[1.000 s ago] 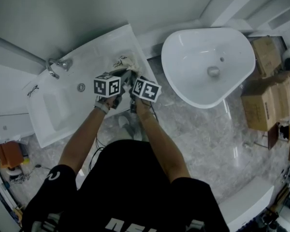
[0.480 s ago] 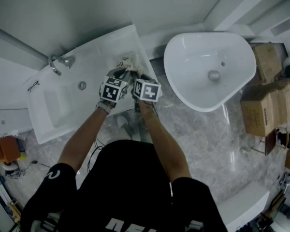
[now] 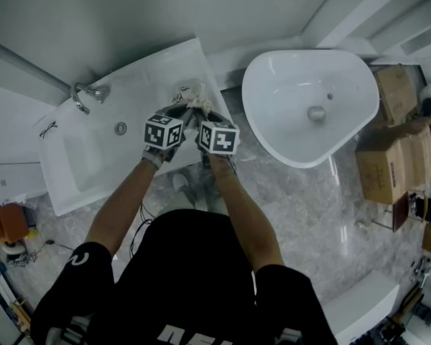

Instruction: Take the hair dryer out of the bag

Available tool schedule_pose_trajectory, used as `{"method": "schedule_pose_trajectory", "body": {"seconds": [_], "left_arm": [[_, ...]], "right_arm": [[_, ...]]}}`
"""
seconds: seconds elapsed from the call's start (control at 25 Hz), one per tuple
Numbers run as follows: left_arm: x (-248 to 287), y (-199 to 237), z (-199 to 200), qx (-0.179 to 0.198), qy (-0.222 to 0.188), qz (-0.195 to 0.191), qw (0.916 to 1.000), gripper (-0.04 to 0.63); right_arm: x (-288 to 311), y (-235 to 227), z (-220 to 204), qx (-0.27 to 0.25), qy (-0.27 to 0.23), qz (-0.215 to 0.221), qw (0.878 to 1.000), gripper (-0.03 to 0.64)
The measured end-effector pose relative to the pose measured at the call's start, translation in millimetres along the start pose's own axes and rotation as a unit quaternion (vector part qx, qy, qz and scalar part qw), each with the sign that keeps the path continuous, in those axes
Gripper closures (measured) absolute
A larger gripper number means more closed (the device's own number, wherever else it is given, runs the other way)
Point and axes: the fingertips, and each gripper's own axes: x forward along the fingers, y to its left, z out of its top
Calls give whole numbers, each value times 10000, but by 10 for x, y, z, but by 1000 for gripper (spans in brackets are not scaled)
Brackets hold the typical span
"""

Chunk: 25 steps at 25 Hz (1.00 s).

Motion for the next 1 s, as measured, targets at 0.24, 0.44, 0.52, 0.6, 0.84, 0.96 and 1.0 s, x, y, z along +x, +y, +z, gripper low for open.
{"method": "schedule_pose_trajectory", "body": {"seconds": [0.24, 0.44, 0.52, 0.6, 0.84, 0.96, 1.0], "left_arm": [[-30, -10, 74, -23, -117, 50, 9999, 566], [-61, 59, 106, 844, 176, 766, 9933, 565], [-74, 69, 156, 889, 140, 934, 9916, 563], [-84, 64, 194, 842, 80, 1029, 9911, 561], [-165, 11, 185, 802, 22, 1118, 9905, 560], [-232, 23, 206, 636, -29, 1160, 9912, 558], [-251, 34, 230, 579, -66, 1164, 9915, 557]], "right_arm": [[74, -56, -1, -61, 29, -201, 9998, 518], [-20, -145, 104, -180, -69, -607, 9980, 543], [-45, -146, 185, -237, -156, -678, 9973, 545], [-72, -164, 248, -282, -217, -733, 9967, 542], [-138, -210, 268, -334, -285, -890, 9951, 517], [-169, -179, 292, -397, -383, -910, 9943, 517], [-188, -166, 332, -445, -438, -926, 9937, 514]]}}
